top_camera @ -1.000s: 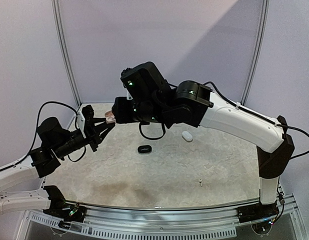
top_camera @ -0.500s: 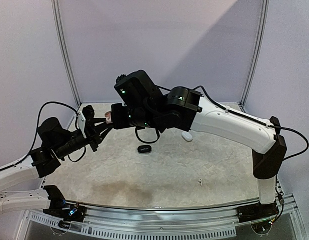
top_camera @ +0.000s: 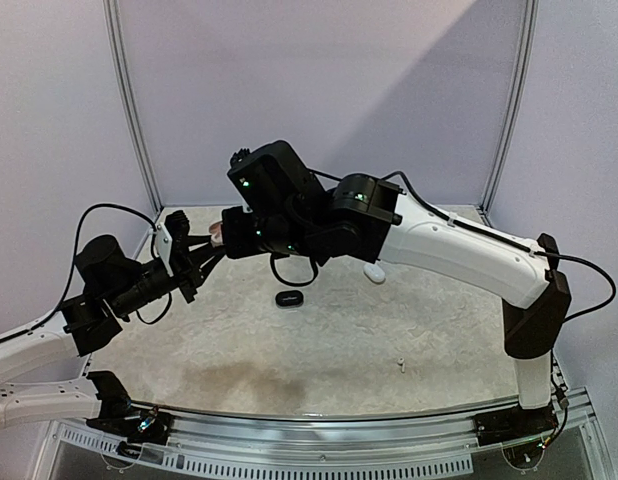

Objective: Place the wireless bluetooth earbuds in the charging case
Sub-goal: Pick up the left earbud from the right side groove of the charging case.

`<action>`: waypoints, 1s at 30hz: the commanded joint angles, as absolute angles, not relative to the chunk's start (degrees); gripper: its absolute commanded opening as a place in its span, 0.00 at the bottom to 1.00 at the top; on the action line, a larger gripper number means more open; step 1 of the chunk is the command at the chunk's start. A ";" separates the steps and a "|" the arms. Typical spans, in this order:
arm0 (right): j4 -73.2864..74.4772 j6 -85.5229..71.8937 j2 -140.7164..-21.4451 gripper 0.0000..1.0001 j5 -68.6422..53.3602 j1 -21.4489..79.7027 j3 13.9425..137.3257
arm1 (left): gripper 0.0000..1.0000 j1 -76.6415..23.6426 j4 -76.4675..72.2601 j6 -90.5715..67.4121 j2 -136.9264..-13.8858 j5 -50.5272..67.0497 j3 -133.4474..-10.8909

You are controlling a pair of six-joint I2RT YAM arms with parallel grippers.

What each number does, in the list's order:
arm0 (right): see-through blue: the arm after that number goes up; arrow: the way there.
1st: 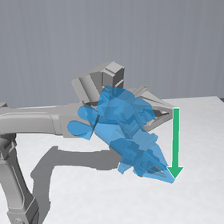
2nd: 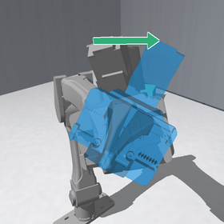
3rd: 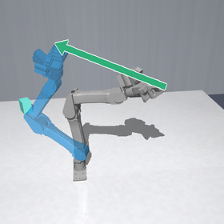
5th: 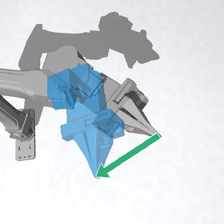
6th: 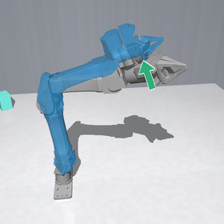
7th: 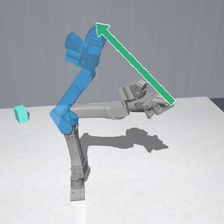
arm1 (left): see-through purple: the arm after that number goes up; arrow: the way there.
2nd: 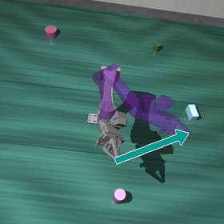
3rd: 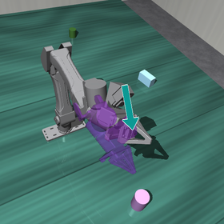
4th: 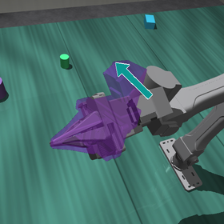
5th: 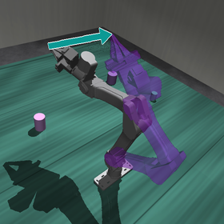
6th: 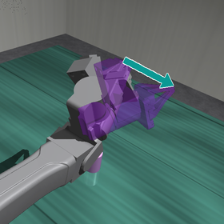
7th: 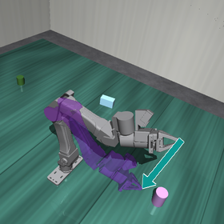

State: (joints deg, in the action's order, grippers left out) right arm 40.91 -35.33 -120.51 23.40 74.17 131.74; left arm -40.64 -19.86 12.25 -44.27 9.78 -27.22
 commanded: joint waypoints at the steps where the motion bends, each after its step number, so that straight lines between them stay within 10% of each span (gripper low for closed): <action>1: 41.66 -34.25 -122.53 0.02 20.90 74.79 132.71 | 0.00 -41.75 -21.70 12.75 -43.63 10.00 -27.47; 30: 34.50 -16.61 -110.51 0.00 10.96 74.78 121.84 | 0.00 -41.66 -13.17 9.32 -39.47 17.75 -27.65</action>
State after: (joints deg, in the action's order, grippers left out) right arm 34.65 -18.68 -112.57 13.76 74.19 122.54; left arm -40.73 -16.29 9.80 -39.79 16.05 -27.22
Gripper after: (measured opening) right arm 0.116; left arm 0.196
